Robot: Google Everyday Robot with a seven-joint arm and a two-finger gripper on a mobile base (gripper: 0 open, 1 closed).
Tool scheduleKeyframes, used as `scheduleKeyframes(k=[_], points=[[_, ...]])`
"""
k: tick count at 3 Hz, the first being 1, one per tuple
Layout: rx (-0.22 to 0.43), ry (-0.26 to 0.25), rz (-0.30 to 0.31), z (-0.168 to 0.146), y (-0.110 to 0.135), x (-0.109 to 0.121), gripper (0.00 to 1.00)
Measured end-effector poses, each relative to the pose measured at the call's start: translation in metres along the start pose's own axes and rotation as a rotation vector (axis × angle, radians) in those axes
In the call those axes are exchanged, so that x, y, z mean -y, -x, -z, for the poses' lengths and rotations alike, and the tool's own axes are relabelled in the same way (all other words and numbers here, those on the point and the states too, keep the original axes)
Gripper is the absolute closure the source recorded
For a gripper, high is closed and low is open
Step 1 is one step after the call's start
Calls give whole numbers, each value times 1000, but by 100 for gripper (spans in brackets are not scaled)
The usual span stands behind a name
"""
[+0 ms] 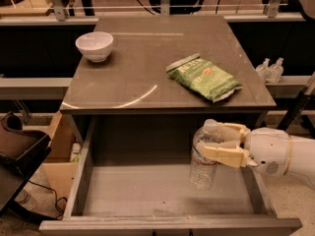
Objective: Place water bottle into top drawer
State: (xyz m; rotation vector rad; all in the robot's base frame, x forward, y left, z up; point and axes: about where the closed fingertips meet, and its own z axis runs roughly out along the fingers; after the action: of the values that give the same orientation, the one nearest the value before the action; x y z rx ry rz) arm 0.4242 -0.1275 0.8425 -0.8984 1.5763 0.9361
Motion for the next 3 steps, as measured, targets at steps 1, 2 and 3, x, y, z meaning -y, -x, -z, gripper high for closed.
scheduleKeyframes(k=[1, 2, 3], points=[[10, 40, 21, -7, -18, 3, 100], [15, 75, 63, -11, -29, 9, 100], [27, 88, 109, -15, -36, 12, 100]])
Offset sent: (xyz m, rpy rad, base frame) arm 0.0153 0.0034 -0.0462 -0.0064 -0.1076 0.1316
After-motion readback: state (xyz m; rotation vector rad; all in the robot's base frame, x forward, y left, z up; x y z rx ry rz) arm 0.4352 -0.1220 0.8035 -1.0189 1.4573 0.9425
